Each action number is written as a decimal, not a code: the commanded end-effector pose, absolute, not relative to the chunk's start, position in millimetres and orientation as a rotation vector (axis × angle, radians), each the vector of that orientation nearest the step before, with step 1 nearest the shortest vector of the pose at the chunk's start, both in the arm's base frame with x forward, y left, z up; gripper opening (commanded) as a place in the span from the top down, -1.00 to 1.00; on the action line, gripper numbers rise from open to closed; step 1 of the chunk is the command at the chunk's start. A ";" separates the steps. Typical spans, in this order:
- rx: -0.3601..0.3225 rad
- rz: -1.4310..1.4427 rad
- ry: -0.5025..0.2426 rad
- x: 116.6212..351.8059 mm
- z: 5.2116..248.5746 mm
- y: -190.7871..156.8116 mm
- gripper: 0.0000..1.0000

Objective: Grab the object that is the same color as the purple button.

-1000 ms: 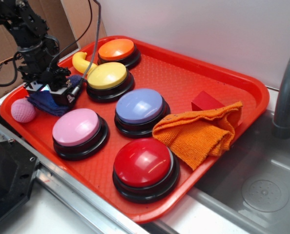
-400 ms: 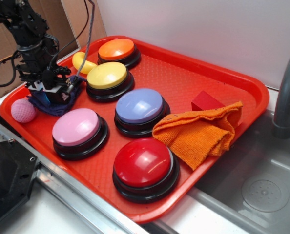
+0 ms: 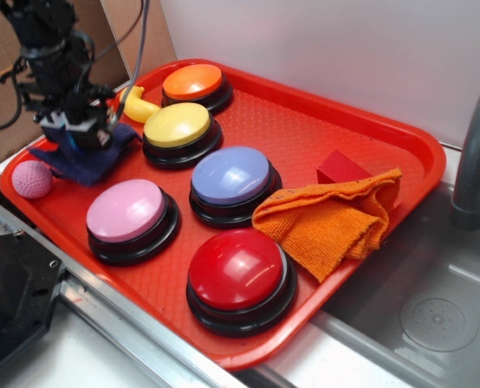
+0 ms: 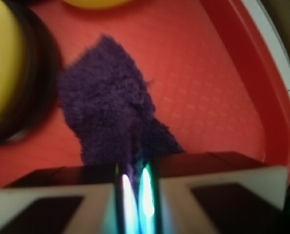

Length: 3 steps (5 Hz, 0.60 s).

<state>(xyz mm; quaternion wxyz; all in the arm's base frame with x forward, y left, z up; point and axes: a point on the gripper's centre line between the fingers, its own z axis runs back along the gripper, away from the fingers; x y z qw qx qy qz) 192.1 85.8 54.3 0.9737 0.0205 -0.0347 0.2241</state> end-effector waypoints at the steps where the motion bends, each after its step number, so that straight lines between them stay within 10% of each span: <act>1: 0.052 0.380 -0.125 209.7 117.4 45.1 1.00; 3: -0.072 0.286 -0.160 213.9 178.5 -0.4 1.00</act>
